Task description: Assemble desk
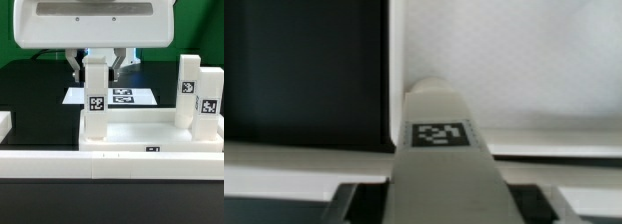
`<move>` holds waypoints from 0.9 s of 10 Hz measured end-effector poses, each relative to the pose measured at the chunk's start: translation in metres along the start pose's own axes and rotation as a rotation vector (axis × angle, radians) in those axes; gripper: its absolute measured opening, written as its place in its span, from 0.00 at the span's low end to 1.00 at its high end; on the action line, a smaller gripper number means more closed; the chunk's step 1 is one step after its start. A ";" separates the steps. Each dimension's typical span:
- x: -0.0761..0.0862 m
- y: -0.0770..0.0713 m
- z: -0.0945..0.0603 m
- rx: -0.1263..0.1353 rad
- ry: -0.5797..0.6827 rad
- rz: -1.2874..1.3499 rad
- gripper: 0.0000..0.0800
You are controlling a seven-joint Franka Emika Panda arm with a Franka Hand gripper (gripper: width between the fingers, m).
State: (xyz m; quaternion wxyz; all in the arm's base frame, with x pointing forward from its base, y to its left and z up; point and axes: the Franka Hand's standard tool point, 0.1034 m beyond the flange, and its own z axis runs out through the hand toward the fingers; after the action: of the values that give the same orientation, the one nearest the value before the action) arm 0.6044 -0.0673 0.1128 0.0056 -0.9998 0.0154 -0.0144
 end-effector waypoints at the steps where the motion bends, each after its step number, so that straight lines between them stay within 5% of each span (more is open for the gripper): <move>1: 0.000 0.000 0.000 0.000 0.004 0.093 0.36; 9: 0.000 -0.003 0.001 0.035 0.012 0.847 0.36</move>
Offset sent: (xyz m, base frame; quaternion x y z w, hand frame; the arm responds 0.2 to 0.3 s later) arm -0.0081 -0.0008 0.0006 0.0107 -0.0023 0.1827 0.9831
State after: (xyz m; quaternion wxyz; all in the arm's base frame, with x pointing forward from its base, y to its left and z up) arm 0.6049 -0.0638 0.1115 0.0281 -0.9047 0.4248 -0.0169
